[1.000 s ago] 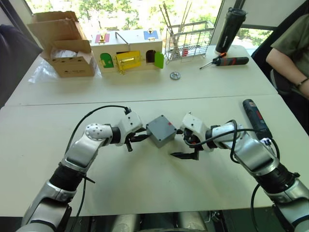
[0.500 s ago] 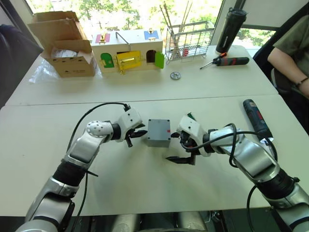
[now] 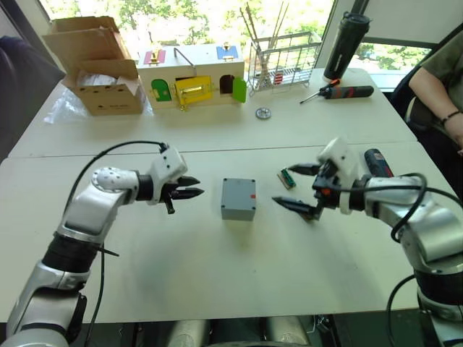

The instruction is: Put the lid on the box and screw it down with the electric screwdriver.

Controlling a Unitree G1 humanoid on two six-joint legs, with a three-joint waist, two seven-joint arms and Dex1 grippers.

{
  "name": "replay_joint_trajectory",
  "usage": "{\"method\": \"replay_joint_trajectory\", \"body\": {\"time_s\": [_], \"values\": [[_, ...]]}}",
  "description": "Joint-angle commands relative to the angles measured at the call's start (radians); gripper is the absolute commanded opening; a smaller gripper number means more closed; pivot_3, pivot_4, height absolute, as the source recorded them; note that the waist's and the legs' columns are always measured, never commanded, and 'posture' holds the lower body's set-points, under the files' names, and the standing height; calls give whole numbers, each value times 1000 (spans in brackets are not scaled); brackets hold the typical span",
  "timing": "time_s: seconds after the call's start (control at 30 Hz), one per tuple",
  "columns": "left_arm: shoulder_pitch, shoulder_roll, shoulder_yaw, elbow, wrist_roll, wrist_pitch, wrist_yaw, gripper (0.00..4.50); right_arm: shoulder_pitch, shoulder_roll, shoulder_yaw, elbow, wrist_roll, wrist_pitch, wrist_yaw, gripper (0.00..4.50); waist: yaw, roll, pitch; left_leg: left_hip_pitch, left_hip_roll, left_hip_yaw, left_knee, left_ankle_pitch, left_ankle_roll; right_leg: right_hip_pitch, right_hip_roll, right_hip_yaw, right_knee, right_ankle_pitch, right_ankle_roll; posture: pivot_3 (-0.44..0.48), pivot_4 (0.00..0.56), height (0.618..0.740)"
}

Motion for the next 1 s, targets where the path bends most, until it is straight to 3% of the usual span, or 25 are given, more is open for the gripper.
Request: {"method": "replay_joint_trajectory", "body": {"time_s": [0.03, 0.13, 0.17, 0.23, 0.4, 1.0], "values": [[-52, 31, 8, -68, -58, 26, -70, 1343, -28, 15, -7, 104, -36, -58, -61, 4471, -1, 0, 0, 0, 0, 0, 0, 0, 0, 0, 0, 0, 0, 0, 0, 0, 150, 740], [-100, 27, -22, -77, -47, 11, -82, 1343, -55, 58, 21, 257, -102, -172, -124, 4471, -3, 0, 0, 0, 0, 1, -1, 0, 0, -1, 0, 0, 0, 0, 0, 0, 150, 740], [-115, 22, -44, -75, -20, -17, -79, 1343, -66, 79, 21, 311, -109, -209, -135, 4247, -5, 0, 0, 0, 0, 1, -1, 0, 0, -1, 1, 0, 0, 0, 0, 0, 150, 740], [-135, 8, -67, -72, -1, -40, -73, 1343, -78, 105, 26, 391, -123, -268, -142, 3743, -5, 0, 0, 0, 0, 1, -1, 0, 0, -1, 1, 0, 0, 0, 0, 0, 150, 740], [-133, -22, -69, -91, -29, -10, -65, 1343, -89, 143, 53, 502, -133, -347, -128, 1889, -10, 0, 0, 0, 0, 2, -1, 0, 0, -1, 1, 0, 0, 0, 0, 0, 150, 740], [-80, -11, -47, -141, -60, 33, -20, 1343, -110, 195, 108, 647, -197, -463, -123, 1889, -9, 0, 0, 0, 1, 1, 0, 0, 0, -2, 2, 0, 1, 0, 0, 0, 150, 740]]}}
